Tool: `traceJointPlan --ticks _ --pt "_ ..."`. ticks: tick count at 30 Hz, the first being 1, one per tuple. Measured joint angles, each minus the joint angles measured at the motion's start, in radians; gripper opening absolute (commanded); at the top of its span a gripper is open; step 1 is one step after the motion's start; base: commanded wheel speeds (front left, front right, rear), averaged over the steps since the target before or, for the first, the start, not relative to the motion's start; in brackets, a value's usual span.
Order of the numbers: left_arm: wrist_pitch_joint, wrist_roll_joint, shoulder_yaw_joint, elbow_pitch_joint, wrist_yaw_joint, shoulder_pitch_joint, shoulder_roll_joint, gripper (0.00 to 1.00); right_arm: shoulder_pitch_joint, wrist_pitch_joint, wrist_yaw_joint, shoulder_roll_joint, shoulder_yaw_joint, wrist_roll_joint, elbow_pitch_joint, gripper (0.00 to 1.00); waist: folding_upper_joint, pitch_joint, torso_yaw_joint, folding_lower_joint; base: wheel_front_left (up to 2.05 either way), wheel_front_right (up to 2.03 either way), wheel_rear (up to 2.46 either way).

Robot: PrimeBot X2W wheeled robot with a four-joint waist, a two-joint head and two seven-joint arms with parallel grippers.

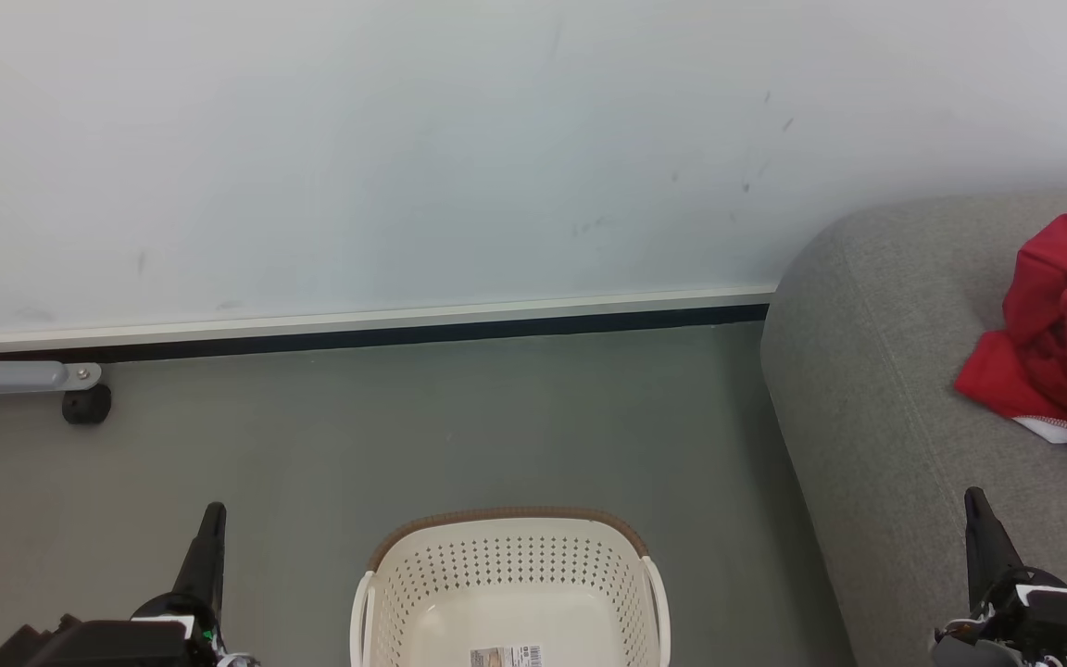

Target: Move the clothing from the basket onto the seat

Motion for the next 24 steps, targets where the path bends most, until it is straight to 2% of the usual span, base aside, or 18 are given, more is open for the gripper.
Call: traceJointPlan --ticks 24 --pt "0.0 0.0 0.0 0.0 0.0 0.0 0.0 0.0 0.0 0.0 0.0 0.0 0.0 0.0 0.0 0.0 0.0 0.0 0.0 0.0 0.0 0.0 0.0"
